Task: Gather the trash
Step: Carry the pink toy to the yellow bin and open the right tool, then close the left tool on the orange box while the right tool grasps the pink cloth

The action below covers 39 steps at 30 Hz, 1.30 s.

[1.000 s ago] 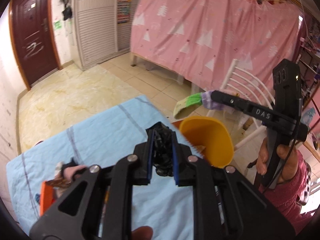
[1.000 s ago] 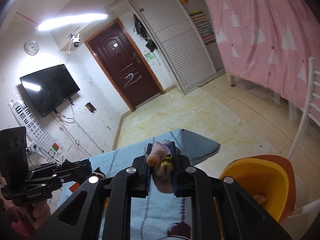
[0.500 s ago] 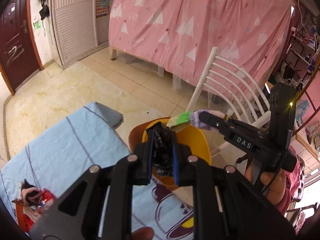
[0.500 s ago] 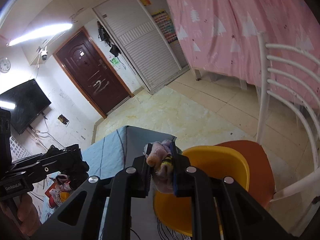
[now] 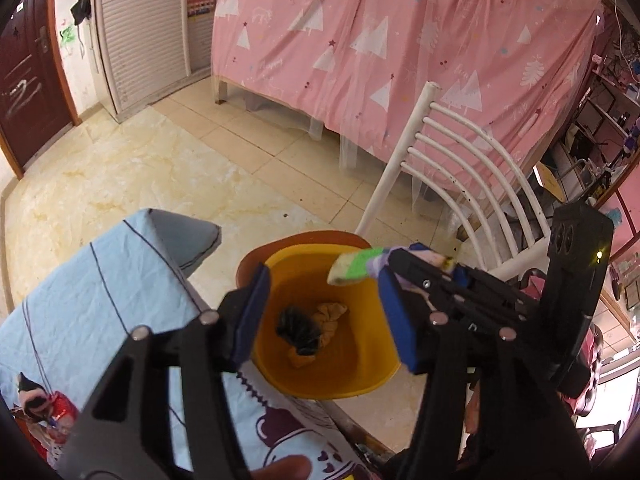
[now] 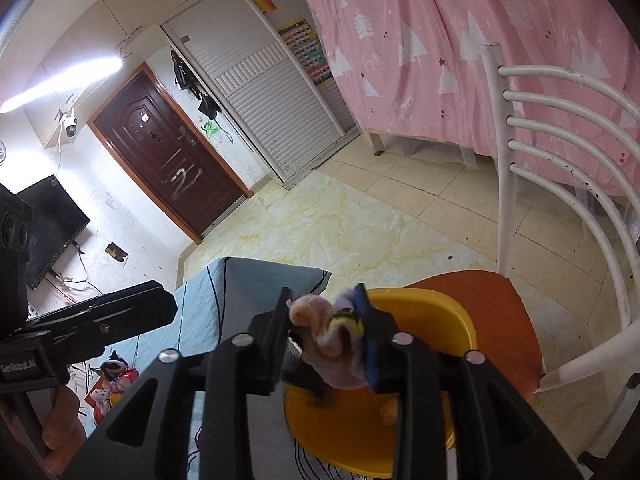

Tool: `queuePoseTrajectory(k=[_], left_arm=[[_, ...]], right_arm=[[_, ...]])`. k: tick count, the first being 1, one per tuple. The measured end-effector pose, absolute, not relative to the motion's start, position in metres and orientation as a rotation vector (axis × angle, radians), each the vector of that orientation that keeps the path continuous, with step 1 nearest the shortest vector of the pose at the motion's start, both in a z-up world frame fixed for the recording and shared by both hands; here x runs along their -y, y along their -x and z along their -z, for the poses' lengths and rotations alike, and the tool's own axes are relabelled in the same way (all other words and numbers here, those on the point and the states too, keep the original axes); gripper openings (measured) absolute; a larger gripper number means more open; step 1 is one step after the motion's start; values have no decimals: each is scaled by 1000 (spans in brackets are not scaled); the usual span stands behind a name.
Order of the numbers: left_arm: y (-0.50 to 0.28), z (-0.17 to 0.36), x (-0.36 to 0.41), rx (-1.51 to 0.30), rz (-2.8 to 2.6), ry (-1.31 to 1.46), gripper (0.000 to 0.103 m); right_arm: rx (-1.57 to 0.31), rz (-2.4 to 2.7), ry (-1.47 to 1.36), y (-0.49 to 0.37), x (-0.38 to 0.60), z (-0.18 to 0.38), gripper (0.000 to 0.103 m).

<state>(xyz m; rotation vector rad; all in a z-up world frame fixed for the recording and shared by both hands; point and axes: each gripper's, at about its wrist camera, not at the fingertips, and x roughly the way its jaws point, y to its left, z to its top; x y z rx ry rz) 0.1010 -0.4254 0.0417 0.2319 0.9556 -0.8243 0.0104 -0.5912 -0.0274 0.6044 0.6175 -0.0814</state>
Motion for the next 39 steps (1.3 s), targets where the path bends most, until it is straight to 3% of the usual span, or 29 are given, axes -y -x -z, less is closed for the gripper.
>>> queuePoseTrajectory(k=[2,5,20,26,39], left_arm=[[-99,-44,423,-951,824,-231,53],[-99,-50,417,-939,825,-223,54],[-122,-93,314,-858,703,-144,54],[-128,-111,253,-814,617,-124,62],[-138,-110,141,-794,423,-108,62]], right_arm=[[-618,76,-608,-11,591,29,42],[-611,75,-603,-11,589,28,49],[-595,3,-547,-22,544,8,56],[-590,-86,-510,-39,505,-7,60],[-669,-256,-340,-81,397,-21,64]])
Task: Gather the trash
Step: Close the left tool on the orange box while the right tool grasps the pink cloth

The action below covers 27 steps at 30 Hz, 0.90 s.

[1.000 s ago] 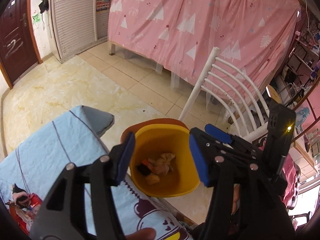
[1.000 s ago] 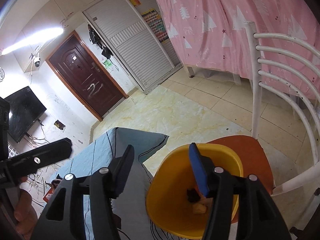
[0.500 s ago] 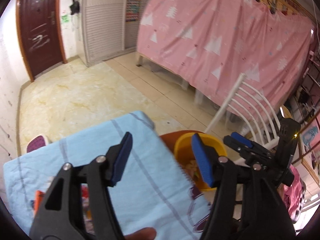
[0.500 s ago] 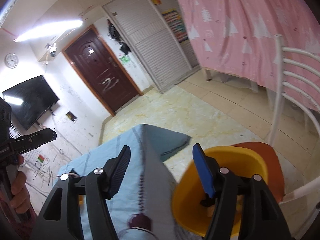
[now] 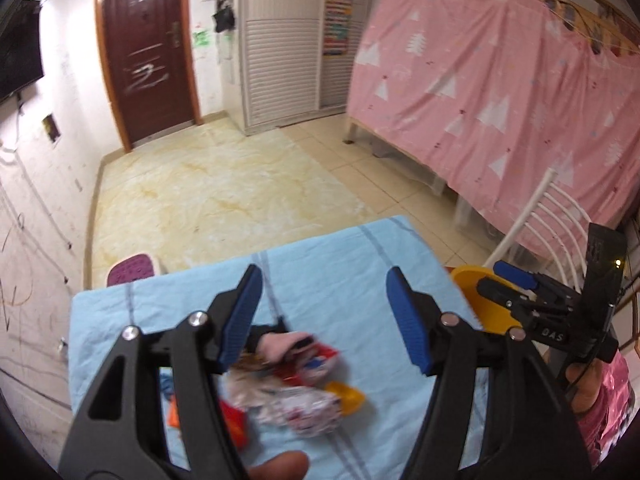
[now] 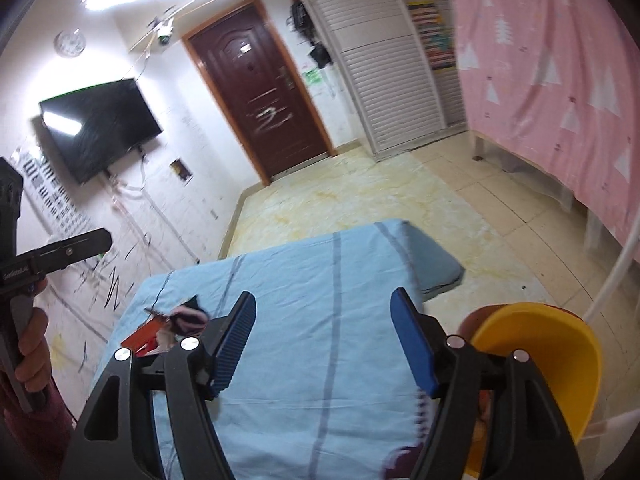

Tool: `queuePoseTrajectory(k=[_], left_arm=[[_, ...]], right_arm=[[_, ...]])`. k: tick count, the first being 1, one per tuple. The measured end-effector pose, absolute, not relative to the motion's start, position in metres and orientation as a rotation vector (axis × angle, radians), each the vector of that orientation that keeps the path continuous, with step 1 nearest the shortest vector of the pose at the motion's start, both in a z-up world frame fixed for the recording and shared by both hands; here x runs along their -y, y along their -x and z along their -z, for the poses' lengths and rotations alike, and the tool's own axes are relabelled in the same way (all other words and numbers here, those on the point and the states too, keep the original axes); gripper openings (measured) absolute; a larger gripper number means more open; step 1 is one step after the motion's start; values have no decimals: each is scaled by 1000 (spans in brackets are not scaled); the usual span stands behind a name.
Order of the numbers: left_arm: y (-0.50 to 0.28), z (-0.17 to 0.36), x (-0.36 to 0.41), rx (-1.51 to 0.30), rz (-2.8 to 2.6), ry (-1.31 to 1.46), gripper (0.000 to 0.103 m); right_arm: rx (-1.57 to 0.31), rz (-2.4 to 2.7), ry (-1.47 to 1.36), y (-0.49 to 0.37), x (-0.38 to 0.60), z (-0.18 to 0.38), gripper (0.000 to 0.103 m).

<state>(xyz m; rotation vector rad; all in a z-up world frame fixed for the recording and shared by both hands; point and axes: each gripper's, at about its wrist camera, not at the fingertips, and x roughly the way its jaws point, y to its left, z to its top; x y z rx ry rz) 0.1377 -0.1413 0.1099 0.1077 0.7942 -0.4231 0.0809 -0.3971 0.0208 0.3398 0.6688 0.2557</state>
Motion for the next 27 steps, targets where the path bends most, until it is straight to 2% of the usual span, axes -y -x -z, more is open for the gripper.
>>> queuePoseTrajectory(k=[10,27], left_arm=[[-138,-85,70,-831,314,-113,62],[-148,-8,14,-973,319,-113,62]], right_arm=[[-708,-408,-214,-97,318,-26,64],[-836,-517,-82,-167,217,-13,64]])
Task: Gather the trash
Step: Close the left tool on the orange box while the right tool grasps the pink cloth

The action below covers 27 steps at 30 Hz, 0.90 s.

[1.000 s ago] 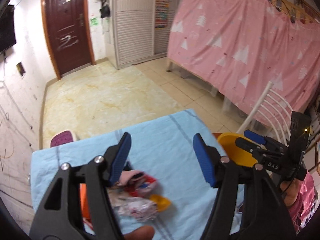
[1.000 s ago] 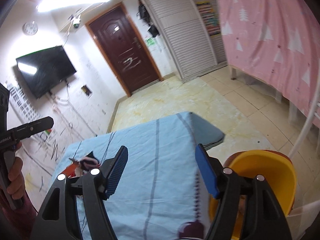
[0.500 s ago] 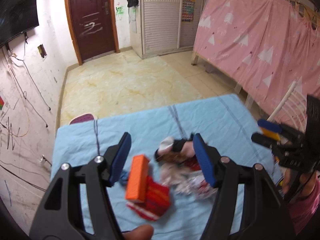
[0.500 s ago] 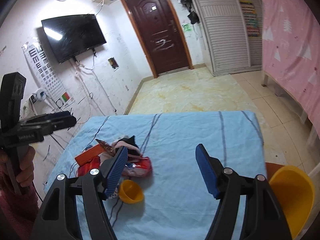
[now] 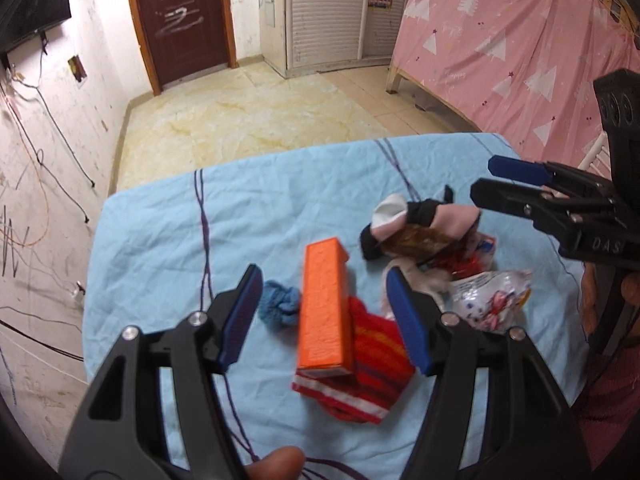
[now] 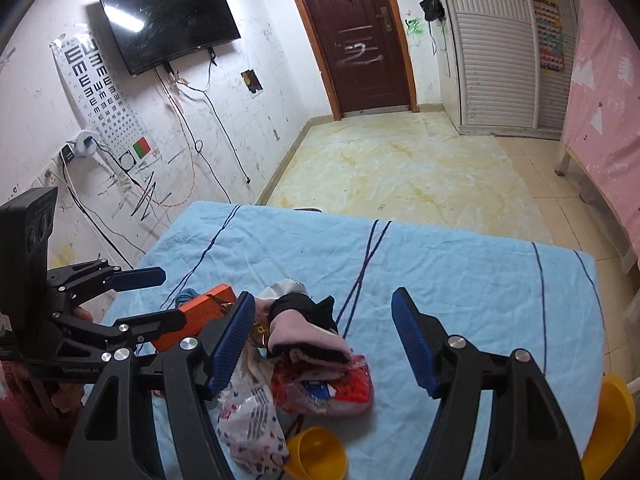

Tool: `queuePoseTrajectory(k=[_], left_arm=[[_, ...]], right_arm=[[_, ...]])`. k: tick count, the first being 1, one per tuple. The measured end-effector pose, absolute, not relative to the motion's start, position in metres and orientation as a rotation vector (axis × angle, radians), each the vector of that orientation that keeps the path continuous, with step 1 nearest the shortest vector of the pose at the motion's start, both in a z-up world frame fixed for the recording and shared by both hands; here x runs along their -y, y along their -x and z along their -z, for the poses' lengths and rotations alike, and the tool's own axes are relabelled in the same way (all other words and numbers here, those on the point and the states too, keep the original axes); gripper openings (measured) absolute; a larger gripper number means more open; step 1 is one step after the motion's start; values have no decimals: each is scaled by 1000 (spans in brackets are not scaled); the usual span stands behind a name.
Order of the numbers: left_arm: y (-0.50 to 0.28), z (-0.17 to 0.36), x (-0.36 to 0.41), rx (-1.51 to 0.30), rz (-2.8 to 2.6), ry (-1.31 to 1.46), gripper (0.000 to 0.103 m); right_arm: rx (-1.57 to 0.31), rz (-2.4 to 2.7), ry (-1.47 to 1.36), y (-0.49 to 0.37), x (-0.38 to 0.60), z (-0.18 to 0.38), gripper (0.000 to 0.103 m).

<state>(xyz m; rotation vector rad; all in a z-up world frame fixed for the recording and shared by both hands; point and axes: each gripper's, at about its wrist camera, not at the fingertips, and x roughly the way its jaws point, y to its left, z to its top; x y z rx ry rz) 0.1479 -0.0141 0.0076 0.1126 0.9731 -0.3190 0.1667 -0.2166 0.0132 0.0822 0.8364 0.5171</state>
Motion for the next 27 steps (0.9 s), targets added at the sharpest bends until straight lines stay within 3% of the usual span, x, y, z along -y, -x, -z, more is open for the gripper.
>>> queuePoseTrajectory(k=[11,18,20,21,23,27], left_arm=[[-139,13,19,-986,383,-146,60],[-141,20,18,-1029,423,-75,31],[-143,22,17,-1040,420,-61,27],[-143,23,15,-1043,421,-46,26],[-143,22,11,-1045,420,-20,25],[-138,13,7,-1017,413,4,23]], right_arm=[[-932,-547,-11,-184,190,16,64],[-987,-561,35,-189,179,33,64],[-990,-561,26,-190,181,34,64],[-988,-563,21,-189,182,34,62],[-984,-575,7,-189,184,33,48],[-968,-595,1,-187,184,28,37]])
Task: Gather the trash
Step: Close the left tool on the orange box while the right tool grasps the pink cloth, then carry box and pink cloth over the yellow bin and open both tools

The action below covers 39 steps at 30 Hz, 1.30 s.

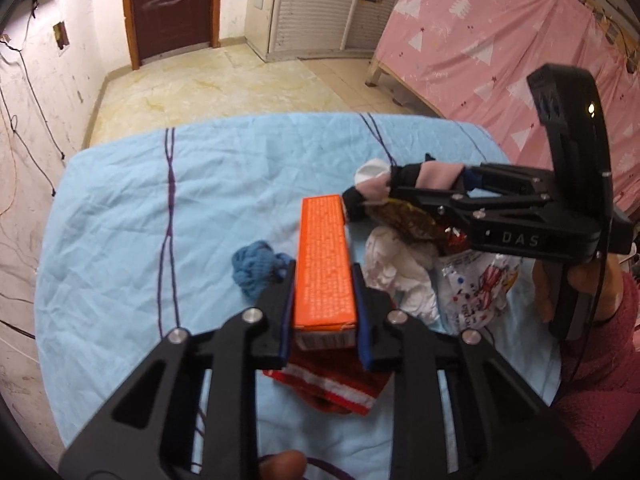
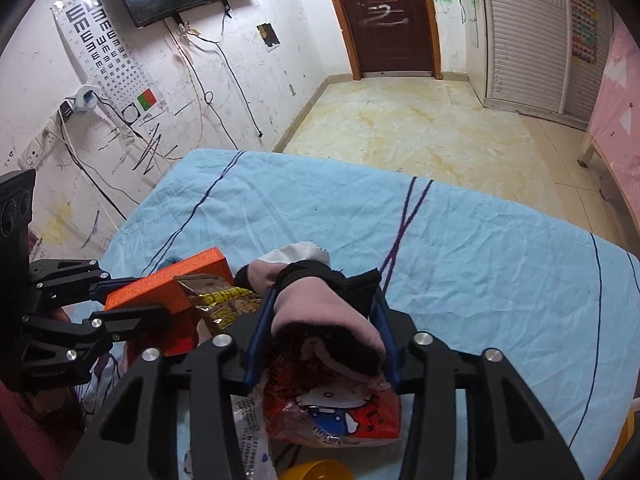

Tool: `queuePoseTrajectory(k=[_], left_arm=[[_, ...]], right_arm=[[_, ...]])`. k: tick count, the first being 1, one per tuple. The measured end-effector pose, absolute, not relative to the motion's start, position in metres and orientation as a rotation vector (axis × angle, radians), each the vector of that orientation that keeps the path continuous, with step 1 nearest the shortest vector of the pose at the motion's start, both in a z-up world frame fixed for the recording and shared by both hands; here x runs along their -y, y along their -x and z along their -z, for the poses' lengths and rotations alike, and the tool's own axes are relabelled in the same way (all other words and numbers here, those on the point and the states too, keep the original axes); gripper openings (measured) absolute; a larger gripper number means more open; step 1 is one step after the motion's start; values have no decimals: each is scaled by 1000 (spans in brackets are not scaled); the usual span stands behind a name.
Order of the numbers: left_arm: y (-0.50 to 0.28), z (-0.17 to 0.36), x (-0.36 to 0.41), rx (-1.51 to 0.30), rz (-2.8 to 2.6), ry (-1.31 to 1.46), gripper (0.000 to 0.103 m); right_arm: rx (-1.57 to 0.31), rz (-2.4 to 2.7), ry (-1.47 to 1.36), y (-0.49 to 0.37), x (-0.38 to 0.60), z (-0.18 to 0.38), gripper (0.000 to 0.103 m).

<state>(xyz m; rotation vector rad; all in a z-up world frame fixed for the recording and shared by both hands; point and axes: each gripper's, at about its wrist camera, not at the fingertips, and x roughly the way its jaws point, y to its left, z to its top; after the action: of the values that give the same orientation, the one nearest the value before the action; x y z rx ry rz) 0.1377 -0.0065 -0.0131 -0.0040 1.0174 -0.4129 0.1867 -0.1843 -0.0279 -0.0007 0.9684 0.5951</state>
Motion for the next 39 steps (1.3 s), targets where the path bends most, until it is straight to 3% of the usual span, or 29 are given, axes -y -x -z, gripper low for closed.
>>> queuePoseTrajectory(k=[15,39], left_arm=[[-120,-39,8,-889,402,59,23],[-109,-63,150,-841,614,-53,23]], right_arm=[[-794,-592,-123,-162,223,-21,33],[-620,-336,-296,-94,392,-37,34]])
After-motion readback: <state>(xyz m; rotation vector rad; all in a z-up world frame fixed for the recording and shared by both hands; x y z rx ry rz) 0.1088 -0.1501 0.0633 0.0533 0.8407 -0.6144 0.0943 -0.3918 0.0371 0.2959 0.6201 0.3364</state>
